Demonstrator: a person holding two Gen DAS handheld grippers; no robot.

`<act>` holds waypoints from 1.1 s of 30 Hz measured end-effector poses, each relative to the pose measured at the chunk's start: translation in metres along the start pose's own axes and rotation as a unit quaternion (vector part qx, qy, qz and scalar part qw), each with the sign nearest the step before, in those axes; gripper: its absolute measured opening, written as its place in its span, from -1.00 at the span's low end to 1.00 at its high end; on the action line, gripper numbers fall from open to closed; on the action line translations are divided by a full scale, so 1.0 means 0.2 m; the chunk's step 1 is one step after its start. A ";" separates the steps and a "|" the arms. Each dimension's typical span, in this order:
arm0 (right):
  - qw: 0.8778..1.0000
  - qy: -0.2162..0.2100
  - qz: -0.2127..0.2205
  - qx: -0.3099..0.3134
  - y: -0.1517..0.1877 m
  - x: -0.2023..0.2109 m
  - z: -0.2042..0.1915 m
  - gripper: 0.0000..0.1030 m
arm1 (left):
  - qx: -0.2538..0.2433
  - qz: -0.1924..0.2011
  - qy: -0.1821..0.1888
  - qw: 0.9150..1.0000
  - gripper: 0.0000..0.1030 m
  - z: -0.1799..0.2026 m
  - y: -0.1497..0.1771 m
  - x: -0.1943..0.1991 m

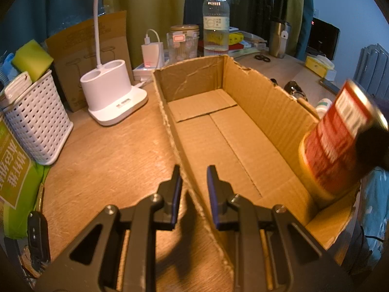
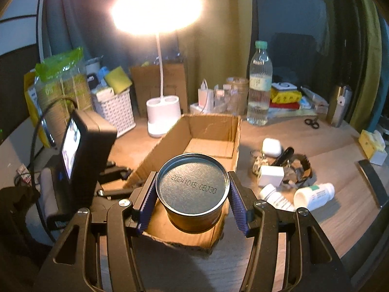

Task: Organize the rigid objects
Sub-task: 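Carry the tin can with the right gripper and lower it into the box, then open the right gripper and move it to the white medicine bottle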

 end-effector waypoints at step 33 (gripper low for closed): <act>0.999 0.002 -0.042 0.021 0.06 -0.05 0.01 0.40 | 0.002 -0.001 -0.001 1.000 -0.59 -0.01 0.00 0.00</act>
Point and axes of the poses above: each gripper's, at about its wrist camera, not at the fingertips, and x roughly against the way its jaws point, z to its right, y to its underside, the point moved 3 cm from there along -x, roughly the way its jaws point, and after that the axes turned 1 degree about y, right-handed, at the moved point
